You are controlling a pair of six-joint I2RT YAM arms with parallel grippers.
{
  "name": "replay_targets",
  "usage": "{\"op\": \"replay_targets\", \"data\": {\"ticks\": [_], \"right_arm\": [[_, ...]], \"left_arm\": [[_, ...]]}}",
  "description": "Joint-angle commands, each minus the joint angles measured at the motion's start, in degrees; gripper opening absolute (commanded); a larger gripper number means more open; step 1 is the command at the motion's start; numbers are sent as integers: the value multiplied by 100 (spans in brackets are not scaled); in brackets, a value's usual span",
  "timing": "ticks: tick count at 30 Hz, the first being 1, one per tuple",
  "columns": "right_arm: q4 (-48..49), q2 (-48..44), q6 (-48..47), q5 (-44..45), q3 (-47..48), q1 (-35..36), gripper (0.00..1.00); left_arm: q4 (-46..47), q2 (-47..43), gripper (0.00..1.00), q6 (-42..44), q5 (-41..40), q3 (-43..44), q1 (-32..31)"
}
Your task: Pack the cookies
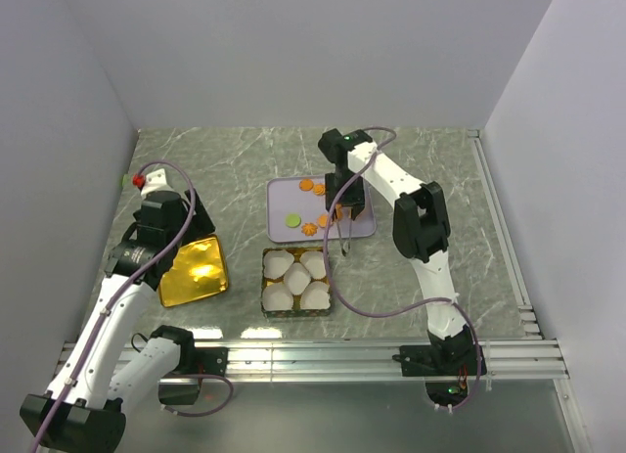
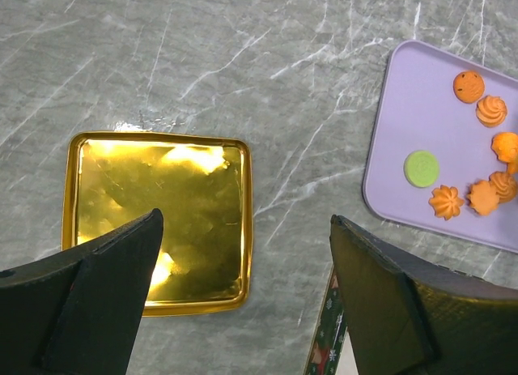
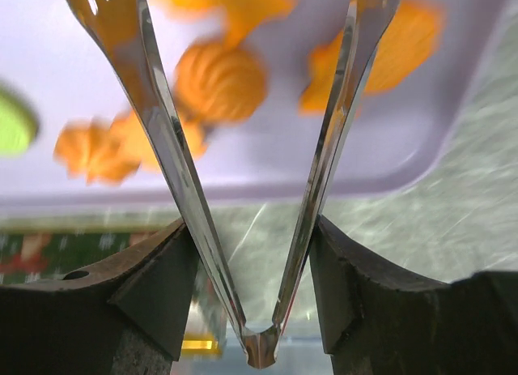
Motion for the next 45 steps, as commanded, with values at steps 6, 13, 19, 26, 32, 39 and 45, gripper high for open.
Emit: {"op": "replay_targets", "data": {"ticks": [6,13,19,26,32,39,45], "right_arm": [[952,163,33,762,-137,-106,66],[1463,225,121,762,-480,-106,73],[1621,6,147,823,-840,-106,85],[1779,-522,130,692,-1533,-106,94],[2051,-786,218,410,-2009,-54,95],[1999,-540,261,515,-1869,-54,82],[1973,-496,358,744,-2079,-45,61]], "left_arm": [[220,31,89,104,93,-1,10],[220,75,89,104,102,8,-43],[220,48,89,95,75,0,-60],[220,-13,89,77,49,-1,-60],[220,-39,89,77,40,-9,-60],[229,-4,89,86,58,-1,-60],[202,-48,89,60,14,-9,-60]]}}
